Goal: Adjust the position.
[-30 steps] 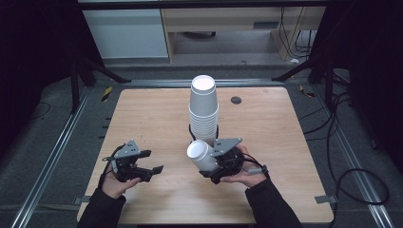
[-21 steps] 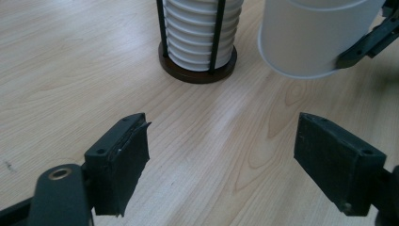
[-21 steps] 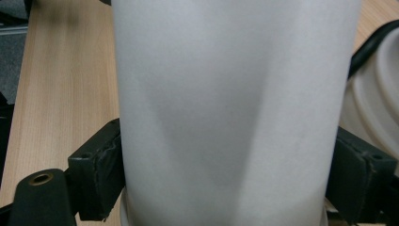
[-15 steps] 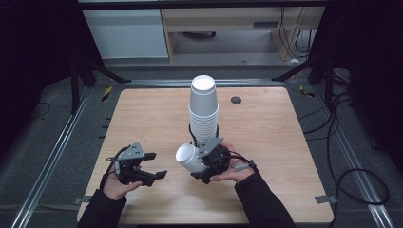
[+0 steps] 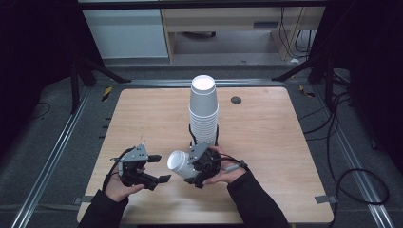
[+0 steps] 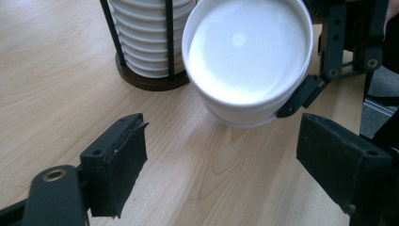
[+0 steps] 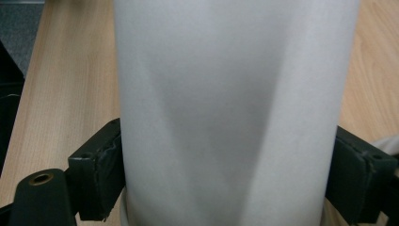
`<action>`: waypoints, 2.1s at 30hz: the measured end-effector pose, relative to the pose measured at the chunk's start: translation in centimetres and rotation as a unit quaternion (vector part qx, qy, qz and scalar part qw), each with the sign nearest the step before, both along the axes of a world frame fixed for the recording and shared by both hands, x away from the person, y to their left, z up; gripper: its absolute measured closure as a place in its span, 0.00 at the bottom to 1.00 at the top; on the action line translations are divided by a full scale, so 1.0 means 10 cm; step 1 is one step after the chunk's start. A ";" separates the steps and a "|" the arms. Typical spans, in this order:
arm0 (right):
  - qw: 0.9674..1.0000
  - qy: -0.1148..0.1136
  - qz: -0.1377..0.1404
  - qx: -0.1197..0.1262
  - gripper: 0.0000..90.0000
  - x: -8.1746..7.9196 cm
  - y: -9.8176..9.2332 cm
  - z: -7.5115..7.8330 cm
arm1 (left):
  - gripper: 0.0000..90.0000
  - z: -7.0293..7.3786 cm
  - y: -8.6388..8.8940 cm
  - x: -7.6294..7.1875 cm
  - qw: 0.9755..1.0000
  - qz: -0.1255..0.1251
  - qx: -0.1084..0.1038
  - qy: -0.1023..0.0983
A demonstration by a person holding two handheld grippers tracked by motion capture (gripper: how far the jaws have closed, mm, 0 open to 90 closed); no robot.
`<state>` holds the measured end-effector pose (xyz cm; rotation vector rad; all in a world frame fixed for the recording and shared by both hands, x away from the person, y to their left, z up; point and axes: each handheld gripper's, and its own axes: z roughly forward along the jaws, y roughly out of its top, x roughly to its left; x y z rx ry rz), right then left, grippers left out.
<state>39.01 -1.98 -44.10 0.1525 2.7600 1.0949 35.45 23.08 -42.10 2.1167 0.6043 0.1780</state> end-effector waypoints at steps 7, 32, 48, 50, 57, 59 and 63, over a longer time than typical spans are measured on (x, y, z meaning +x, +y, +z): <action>1.000 -0.005 0.019 -0.023 0.15 -0.02 0.13 -0.06 | 0.17 -0.02 -0.06 -0.01 1.000 -0.012 0.006 0.006; 0.997 -0.010 0.059 -0.044 0.15 -0.09 0.38 -0.13 | 0.19 -0.10 -0.16 0.01 0.998 -0.031 0.038 0.031; 0.997 -0.009 0.062 -0.036 0.14 -0.09 0.39 -0.10 | 0.23 -0.08 -0.15 0.01 0.998 -0.032 0.036 0.032; 0.997 -0.009 0.062 -0.035 0.14 -0.09 0.40 -0.11 | 0.24 -0.07 -0.15 0.01 0.998 -0.035 0.036 0.032; 0.998 0.001 0.055 -0.025 0.13 -0.09 0.39 -0.08 | 0.25 -0.05 -0.15 -0.01 0.998 -0.035 0.036 0.034; 0.998 0.001 0.054 -0.025 0.13 -0.09 0.39 -0.08 | 0.25 -0.05 -0.15 -0.01 0.998 -0.035 0.037 0.033; 0.999 0.000 0.050 -0.020 0.11 -0.08 0.38 -0.07 | 0.25 -0.04 -0.15 -0.01 0.998 -0.033 0.035 0.028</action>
